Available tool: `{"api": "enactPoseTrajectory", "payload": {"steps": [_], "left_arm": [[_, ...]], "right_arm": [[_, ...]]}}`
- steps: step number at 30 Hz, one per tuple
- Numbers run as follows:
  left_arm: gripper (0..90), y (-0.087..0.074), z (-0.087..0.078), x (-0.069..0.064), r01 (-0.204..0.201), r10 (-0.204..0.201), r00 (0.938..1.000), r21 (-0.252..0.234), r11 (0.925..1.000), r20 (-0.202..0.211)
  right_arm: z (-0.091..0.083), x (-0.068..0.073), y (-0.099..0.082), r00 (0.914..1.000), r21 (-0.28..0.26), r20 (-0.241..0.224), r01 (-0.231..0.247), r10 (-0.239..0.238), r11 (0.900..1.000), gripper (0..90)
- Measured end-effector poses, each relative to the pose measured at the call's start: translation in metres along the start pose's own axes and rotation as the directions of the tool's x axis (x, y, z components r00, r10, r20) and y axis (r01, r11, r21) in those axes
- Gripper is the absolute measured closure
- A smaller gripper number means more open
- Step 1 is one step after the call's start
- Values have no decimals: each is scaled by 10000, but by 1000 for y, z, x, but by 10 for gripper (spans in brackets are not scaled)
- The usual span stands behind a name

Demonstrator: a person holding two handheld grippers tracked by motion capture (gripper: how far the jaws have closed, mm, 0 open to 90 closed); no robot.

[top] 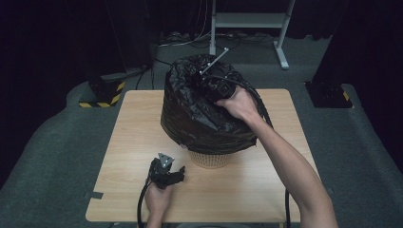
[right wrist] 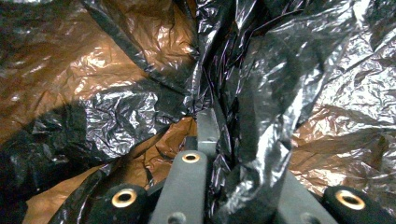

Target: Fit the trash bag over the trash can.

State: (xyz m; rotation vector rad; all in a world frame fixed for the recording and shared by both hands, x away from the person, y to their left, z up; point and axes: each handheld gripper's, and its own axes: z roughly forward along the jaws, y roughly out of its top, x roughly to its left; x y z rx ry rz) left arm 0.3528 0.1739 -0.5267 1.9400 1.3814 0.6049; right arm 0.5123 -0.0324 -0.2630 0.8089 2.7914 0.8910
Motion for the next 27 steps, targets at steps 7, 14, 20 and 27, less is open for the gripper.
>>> {"api": "enactPoseTrajectory", "payload": {"steps": [7, 14, 20, 27], "left_arm": [[239, 0, 0, 0, 12, -12, 10000, 2, 10000, 5], [239, 0, 0, 0, 6, -6, 10000, -5, 10000, 0], [239, 0, 0, 0, 3, -3, 10000, 2, 10000, -6], [239, 0, 0, 0, 7, -7, 10000, 0, 10000, -6]], "right_arm": [[6, -1, 0, 10000, 267, -20, -14, 14, 9996, 886], [13, -1, 0, 9999, 563, -100, -62, 67, 9984, 886], [21, -1, -2, 9999, 829, -151, -41, 53, 9966, 886], [29, -4, -4, 9995, 977, -313, -61, 92, 9952, 886]]}}
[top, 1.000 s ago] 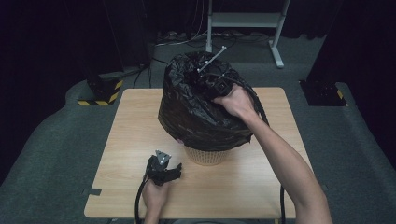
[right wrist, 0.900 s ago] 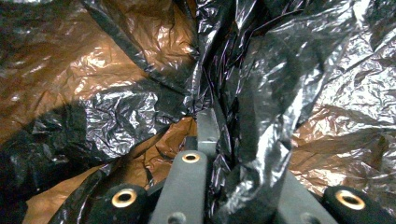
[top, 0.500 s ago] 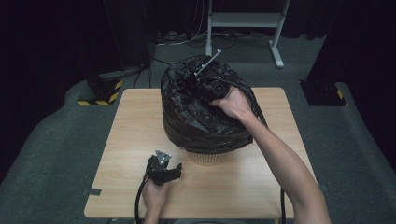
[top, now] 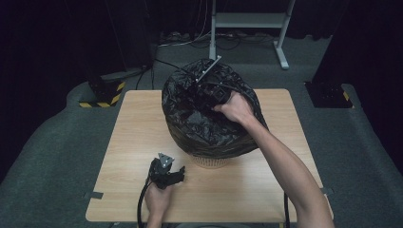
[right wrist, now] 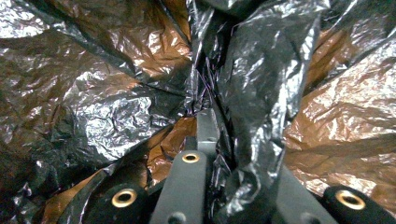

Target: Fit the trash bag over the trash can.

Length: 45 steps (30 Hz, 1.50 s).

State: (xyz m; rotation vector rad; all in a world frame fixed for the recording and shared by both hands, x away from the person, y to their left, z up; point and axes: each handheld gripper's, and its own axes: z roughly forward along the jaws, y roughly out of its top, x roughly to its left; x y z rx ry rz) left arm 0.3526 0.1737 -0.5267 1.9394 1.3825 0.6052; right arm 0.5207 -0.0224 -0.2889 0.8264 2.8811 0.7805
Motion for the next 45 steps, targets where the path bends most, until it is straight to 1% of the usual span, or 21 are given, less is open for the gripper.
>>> {"api": "enactPoseTrajectory", "payload": {"steps": [6, 9, 12, 17, 21, 23, 25, 26, 28, 30, 32, 35, 38, 40, 42, 45], "left_arm": [[239, 0, 0, 0, 2, -2, 10000, -6, 10000, -4], [239, 0, 0, 0, 3, -3, 10000, -14, 10000, -8], [239, 0, 0, 0, 3, -3, 10000, -14, 10000, -12], [239, 0, 0, 0, 2, -2, 10000, -9, 10000, -8], [240, 0, 0, 0, 0, 0, 10000, -10, 10000, -8], [240, 0, 0, 0, 4, -4, 10000, -13, 10000, -10], [240, 0, 0, 0, 3, -3, 10000, -12, 10000, -9], [239, 0, 0, 0, 0, 0, 10000, -14, 10000, -11], [240, 0, 0, 0, 2, -2, 10000, -6, 10000, -2], [239, 0, 0, 0, 3, -3, 10000, -5, 10000, -6], [240, 0, 0, 0, 6, -6, 10000, -2, 10000, -11], [240, 0, 0, 0, 9, -9, 10000, -5, 10000, -11], [240, 0, 0, 0, 8, -8, 10000, -3, 10000, -12], [239, 0, 0, 0, 7, -7, 10000, -2, 10000, -11], [239, 0, 0, 0, 8, -8, 10000, -5, 10000, -11], [240, 0, 0, 0, 9, -9, 10000, -4, 10000, -11]], "right_arm": [[8, -4, -2, 9998, 181, -105, -171, 173, 9997, 886], [10, -5, -2, 9999, 283, -107, -54, 57, 9996, 886], [13, -5, -2, 9998, 372, -109, -134, 139, 9992, 885], [17, -5, -2, 9999, 689, -128, -64, 73, 9976, 883], [16, -4, -2, 10000, 660, -61, -54, 59, 9978, 880], [15, -5, -2, 10000, 607, -39, 25, -23, 9982, 876], [15, -5, -2, 10000, 585, -7, 49, -48, 9983, 860], [15, -5, -2, 10000, 592, 9, 29, -30, 9982, 842], [15, -5, -2, 10000, 572, 60, -6, 3, 9984, 774], [15, -3, -1, 9998, 566, 220, -20, 7, 9984, 724], [14, -1, -1, 9991, 527, 419, 24, -46, 9986, 655], [11, 2, 0, 9983, 357, 556, 140, -160, 9993, 576], [6, 4, 0, 9978, 247, 608, 247, -262, 9994, 528], [3, 4, -1, 9981, 209, 562, 235, -247, 9995, 492], [-1, 4, -2, 9982, 174, 542, 257, -266, 9995, 477], [-8, 4, -4, 9980, -58, 540, 333, -329, 9994, 469]]}}
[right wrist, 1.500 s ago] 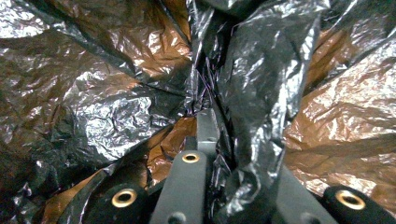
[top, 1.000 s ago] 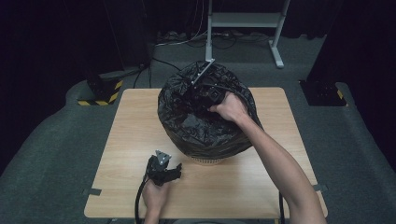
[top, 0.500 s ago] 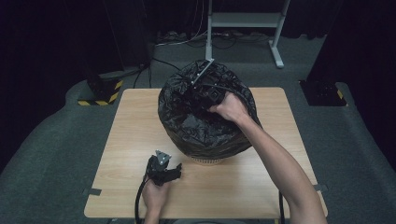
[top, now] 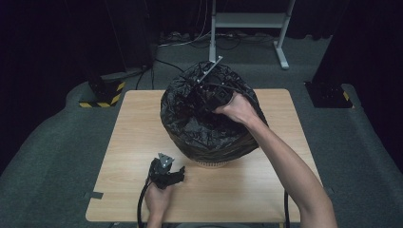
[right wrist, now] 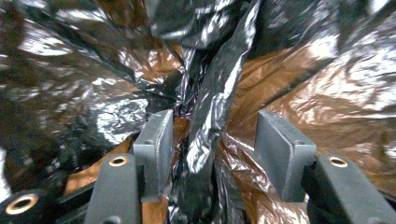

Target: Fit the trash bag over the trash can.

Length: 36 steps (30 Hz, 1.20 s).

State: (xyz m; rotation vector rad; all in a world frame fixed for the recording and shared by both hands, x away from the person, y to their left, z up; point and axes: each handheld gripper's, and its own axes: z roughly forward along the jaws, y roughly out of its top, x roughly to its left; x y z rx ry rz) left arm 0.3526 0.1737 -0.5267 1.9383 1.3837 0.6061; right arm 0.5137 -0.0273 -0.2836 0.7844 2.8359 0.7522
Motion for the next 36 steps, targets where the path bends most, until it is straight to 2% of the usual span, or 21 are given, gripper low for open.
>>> {"api": "enactPoseTrajectory", "payload": {"steps": [6, 13, 18, 24, 32, 36], "left_arm": [[240, 0, 0, 0, 3, -3, 10000, -2, 10000, -1], [240, 0, 0, 0, 0, 0, 10000, -1, 10000, -3], [240, 0, 0, 0, 3, -3, 10000, -3, 10000, -4], [240, 0, 0, 0, 6, -6, 10000, -9, 10000, -8], [240, 0, 0, 0, -7, 7, 10000, -11, 10000, -16], [240, 0, 0, 0, -12, 12, 10000, -7, 10000, -17]], "right_arm": [[-16, -2, -2, 9999, -790, -20, -154, 153, 9968, 532], [-15, -6, 2, 9995, -1151, -55, -321, 317, 9928, 608], [-8, -9, 8, 9993, -893, -39, -378, 376, 9953, 708], [6, -14, 15, 9989, -168, -107, -457, 455, 9988, 818], [22, -13, 18, 9993, 674, 87, -382, 377, 9970, 831], [25, -14, 16, 9992, 835, 69, -402, 398, 9957, 824]]}}
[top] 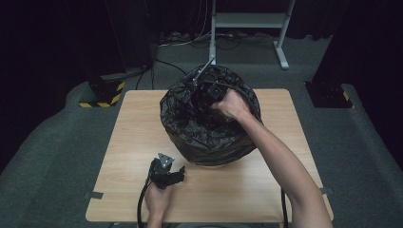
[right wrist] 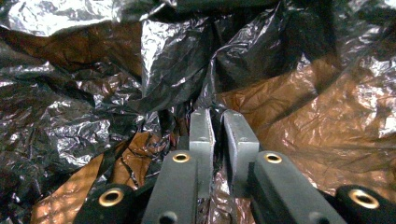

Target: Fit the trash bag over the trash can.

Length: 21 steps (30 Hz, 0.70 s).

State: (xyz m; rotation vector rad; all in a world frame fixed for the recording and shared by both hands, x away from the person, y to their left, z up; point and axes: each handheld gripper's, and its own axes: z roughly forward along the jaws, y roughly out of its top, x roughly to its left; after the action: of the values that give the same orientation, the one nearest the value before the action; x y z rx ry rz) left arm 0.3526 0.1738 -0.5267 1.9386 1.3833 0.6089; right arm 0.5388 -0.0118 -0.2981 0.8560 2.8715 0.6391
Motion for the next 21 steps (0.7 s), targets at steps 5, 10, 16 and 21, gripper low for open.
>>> {"api": "enactPoseTrajectory", "payload": {"steps": [5, 10, 16, 21], "left_arm": [[240, 0, 0, 0, 16, -16, 10000, 11, 10000, 4], [240, 0, 0, 0, 6, -6, 10000, 7, 10000, -2], [240, 0, 0, 0, 10, -10, 10000, 8, 10000, -1], [240, 0, 0, 0, 19, -19, 10000, -15, 10000, 4]], "right_arm": [[-9, 2, -3, 9999, -347, -60, -86, 84, 9994, 763], [-26, 6, -6, 9999, -1067, 64, 136, -130, 9942, 723], [-41, -3, -9, 9997, -2014, -13, -259, 262, 9792, 720], [-47, -14, -11, 9979, -2525, 234, -528, 607, 9662, 721]]}}
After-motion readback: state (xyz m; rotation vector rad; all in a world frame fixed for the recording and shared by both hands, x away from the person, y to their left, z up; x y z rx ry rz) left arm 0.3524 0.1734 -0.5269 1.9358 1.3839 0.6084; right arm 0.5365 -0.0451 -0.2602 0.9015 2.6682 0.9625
